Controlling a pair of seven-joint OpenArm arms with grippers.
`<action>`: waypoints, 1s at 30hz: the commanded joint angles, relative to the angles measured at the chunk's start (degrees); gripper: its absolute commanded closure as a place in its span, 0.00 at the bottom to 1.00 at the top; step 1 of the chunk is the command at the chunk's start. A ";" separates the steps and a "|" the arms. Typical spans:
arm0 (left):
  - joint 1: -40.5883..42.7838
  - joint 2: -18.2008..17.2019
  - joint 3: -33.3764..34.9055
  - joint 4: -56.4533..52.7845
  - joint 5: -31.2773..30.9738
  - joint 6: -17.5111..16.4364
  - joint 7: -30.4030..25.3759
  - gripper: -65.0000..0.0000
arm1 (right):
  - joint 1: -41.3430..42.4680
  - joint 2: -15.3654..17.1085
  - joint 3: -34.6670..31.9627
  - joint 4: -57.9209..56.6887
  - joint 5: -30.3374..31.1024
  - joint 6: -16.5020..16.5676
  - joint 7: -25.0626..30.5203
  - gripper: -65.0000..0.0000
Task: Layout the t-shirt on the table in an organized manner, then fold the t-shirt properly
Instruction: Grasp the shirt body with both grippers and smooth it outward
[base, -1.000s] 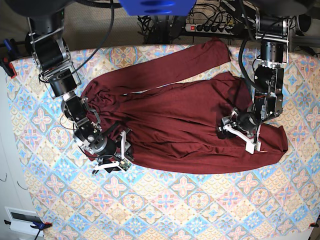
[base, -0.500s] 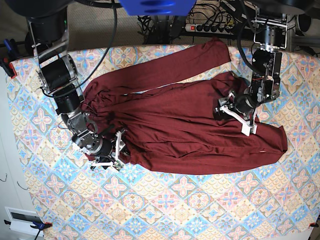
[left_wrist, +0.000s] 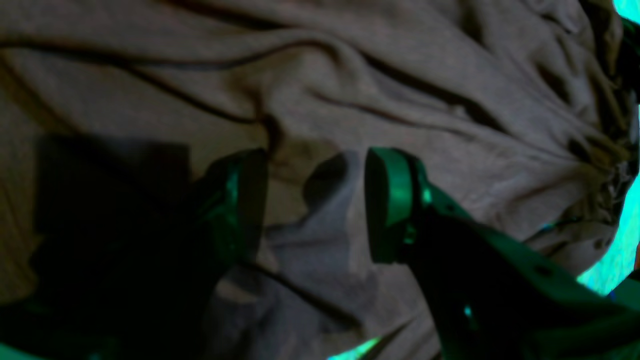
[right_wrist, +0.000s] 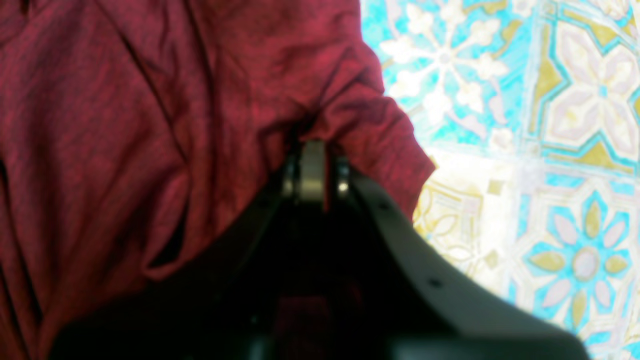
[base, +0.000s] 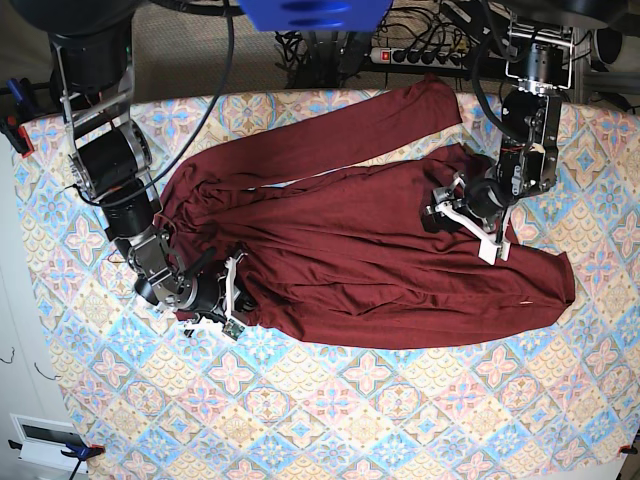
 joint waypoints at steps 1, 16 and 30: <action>0.05 -0.63 -1.42 1.55 -0.53 -0.34 -0.52 0.53 | 1.03 0.64 0.28 -0.31 -2.07 -0.75 -2.87 0.98; 3.57 0.78 -4.59 8.15 -0.53 -0.43 -0.52 0.53 | 8.50 -1.20 0.37 -2.33 -1.89 -18.24 -2.78 0.98; 1.99 5.88 -3.97 8.06 -0.44 -0.43 -0.17 0.53 | -6.18 5.04 26.22 29.49 -2.07 -18.42 -15.35 0.83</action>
